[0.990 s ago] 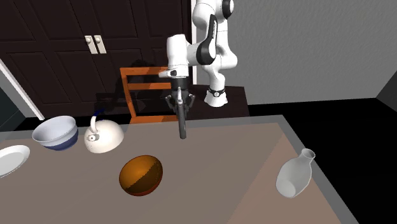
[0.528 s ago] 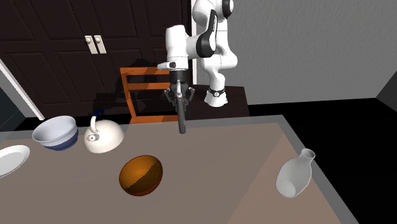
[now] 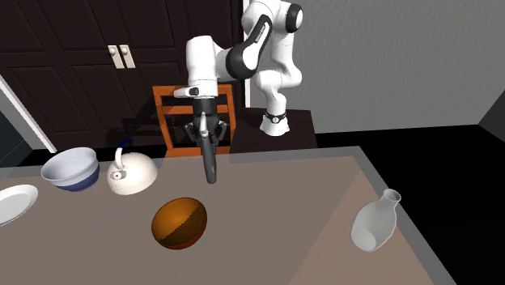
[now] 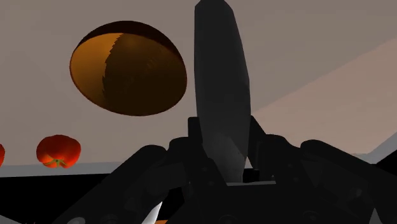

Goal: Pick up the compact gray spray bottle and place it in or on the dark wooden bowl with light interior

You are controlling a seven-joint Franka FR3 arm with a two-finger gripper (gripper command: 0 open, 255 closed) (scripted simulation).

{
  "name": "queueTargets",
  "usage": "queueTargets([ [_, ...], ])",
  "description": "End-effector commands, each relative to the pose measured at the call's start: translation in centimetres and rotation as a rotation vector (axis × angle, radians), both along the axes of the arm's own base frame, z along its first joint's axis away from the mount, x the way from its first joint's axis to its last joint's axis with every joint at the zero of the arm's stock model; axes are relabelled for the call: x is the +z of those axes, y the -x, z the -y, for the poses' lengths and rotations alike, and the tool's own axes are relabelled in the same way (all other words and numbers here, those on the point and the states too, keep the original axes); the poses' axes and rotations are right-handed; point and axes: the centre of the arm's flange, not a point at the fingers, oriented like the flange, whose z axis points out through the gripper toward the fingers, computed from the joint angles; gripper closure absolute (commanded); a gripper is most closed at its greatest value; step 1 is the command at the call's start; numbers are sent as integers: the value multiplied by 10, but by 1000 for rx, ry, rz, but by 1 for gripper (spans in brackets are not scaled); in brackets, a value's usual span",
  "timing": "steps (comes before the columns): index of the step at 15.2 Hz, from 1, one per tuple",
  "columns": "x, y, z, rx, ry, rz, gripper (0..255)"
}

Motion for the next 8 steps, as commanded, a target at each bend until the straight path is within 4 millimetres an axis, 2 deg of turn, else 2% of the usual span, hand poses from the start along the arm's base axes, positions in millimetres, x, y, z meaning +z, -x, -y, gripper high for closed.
queueTargets([
  [1, -3, -24, 12, 2, -1, 3, 255],
  [8, -6, -98, 67, 2, -1, 3, 255],
])
